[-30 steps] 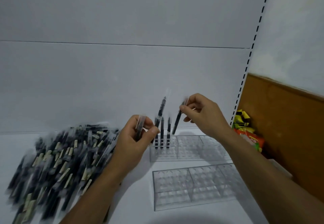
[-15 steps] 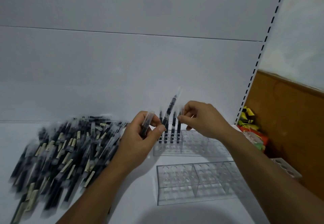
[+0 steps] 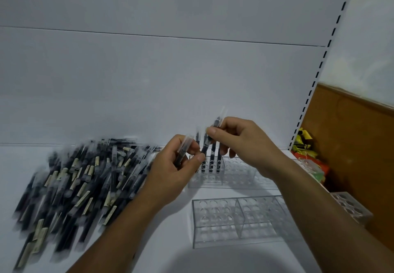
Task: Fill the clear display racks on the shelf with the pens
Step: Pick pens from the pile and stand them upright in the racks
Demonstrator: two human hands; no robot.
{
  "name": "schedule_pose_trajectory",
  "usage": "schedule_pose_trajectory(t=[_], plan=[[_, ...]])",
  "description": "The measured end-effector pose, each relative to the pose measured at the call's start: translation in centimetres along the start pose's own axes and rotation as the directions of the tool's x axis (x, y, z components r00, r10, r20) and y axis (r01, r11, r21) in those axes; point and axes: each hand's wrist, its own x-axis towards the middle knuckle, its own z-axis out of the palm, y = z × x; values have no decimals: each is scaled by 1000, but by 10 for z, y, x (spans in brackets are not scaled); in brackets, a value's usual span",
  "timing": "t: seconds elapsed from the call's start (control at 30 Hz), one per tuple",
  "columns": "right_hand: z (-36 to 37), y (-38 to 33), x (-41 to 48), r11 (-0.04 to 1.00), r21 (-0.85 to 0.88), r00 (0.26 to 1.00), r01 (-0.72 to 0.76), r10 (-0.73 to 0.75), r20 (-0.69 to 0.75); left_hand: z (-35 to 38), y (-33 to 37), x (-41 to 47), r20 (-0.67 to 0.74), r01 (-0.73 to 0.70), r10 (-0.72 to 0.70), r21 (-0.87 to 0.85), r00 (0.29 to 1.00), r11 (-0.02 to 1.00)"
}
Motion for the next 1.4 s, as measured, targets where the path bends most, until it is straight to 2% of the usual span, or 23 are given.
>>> schedule_pose_trajectory(t=[0.1,0.17,0.23,0.3,0.53,0.87,1.1,1.17,1.23,1.27,1.33,1.4], plan=[[-6,-1,3,994,105,999,12,-8,-35,-1,-1,0,-24,13,-13,2,1000,1000],[-19,-2,5,991,123,988,51,-33,-151,-2,-2,1,-44,28,-29,-24,999,999],[-35,0,8,997,2,957,83,-79,-280,-3,-2,2,-46,45,-47,-40,998,998],[-44,5,10,987,-147,941,66,-111,-319,-3,-2,2,-35,48,-49,-26,998,998],[-36,20,17,909,-418,968,2,-108,-228,-1,-3,1,-30,45,-46,-50,998,998],[-34,25,17,846,-532,974,-17,-106,-200,-1,-6,1,-48,42,-43,-28,998,999],[-19,32,7,764,-630,991,-135,99,-93,0,-4,-1,-32,36,-37,-3,999,999],[-18,30,-2,751,-635,984,-180,142,-111,1,-4,-2,-22,32,-32,2,999,999],[-20,24,-14,726,-656,976,-208,107,-191,1,-6,-2,-10,25,-25,26,1000,999],[-19,20,-20,733,-650,971,-202,62,-232,1,-7,-2,0,22,-22,38,1000,999],[-12,7,-31,820,-555,965,-139,-13,-261,1,-7,-2,19,1,-3,69,1000,998],[1,-8,-39,919,-387,979,-70,-11,-202,2,-6,-3,47,-32,26,124,999,992]])
